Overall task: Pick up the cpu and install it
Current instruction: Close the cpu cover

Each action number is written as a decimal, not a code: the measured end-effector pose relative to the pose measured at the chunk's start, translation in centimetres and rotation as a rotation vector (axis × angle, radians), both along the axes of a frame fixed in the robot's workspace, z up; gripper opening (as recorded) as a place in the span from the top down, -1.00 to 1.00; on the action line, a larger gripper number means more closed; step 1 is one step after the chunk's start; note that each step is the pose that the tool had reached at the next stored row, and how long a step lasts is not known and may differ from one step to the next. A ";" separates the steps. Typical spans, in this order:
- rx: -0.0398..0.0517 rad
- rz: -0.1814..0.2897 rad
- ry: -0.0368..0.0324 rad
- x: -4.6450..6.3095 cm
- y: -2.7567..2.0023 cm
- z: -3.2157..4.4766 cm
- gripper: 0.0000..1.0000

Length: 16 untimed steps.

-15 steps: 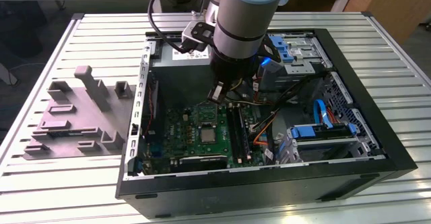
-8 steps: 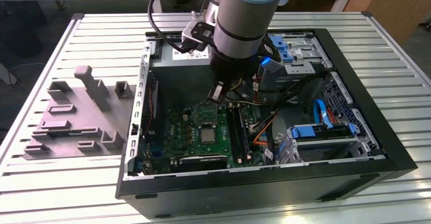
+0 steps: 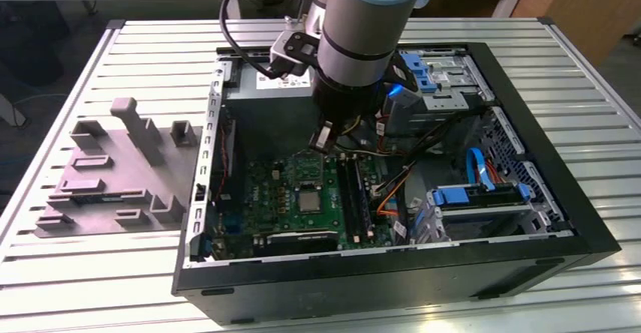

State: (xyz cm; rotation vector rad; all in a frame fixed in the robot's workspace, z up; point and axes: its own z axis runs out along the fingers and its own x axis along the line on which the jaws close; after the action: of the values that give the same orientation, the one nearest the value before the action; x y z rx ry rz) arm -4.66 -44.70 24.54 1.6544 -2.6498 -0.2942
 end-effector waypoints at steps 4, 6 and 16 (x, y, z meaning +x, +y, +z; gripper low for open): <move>0.0001 0.003 0.0000 0.0 -0.13 0.01 0.79; -0.0005 0.007 0.0000 0.0 -0.27 0.01 0.79; -0.0065 0.022 0.0001 0.0 -0.86 0.00 0.79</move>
State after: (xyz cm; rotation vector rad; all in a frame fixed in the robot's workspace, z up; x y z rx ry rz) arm -4.71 -45.56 24.54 1.6811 -2.6273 -0.2851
